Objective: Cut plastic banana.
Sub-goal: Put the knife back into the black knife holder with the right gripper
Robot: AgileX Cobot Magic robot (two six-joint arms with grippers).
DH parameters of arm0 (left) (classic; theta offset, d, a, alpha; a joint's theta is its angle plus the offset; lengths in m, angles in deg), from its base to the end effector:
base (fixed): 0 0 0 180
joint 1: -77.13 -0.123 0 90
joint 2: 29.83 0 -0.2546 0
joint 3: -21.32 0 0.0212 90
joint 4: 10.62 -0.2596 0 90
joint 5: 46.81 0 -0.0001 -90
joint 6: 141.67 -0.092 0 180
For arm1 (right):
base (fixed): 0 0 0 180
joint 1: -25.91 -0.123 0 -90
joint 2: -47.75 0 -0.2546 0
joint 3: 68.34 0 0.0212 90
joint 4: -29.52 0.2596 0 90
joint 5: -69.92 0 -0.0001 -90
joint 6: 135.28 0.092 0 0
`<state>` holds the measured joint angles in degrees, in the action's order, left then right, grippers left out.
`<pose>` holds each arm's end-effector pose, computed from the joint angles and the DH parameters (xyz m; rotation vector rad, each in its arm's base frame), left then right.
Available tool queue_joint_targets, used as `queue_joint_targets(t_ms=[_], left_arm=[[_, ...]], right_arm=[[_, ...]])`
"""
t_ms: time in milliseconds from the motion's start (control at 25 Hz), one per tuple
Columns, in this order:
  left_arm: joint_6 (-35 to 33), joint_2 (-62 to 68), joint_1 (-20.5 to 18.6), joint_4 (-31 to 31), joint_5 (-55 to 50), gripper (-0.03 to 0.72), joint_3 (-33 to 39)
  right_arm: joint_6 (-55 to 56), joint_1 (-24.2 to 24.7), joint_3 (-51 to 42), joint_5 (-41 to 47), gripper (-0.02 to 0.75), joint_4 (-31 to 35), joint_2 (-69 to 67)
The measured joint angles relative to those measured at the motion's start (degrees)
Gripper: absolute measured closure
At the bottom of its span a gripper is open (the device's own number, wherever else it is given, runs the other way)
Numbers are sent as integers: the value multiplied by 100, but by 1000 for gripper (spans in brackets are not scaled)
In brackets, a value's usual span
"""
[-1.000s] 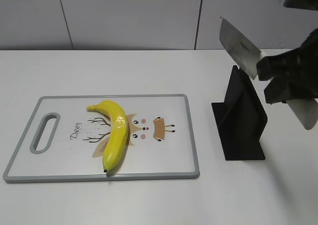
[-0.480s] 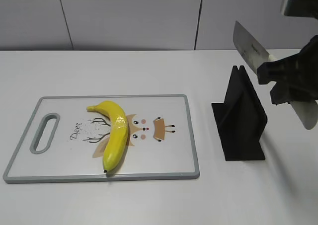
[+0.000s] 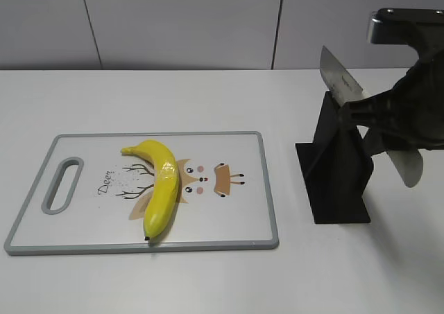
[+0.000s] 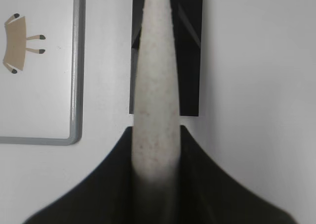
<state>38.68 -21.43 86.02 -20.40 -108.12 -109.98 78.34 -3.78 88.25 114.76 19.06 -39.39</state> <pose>0.0365 0.0082 0.2761 0.1456 2.0510 0.1053 0.2460 0.1267 0.2233 -0.0444 2.6928 0.1277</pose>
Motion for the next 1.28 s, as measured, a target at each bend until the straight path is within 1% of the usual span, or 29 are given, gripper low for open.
queue_joint_targets(t_ms=[400,600,760,1000,1280], left_arm=[[0,0,0,0,-55,99,80],[0,0,0,0,-55,125,80],[0,0,0,0,-55,132,85],[0,0,0,0,-55,132,86],[0,0,0,-7,-55,140,86]], right_arm=[[126,0,0,-142,577,-42,-544],[505,0,0,-297,577,-37,-610],[579,0,0,-311,577,-37,-609],[461,0,0,225,577,22,-437],[338,0,0,274,577,27,-262]])
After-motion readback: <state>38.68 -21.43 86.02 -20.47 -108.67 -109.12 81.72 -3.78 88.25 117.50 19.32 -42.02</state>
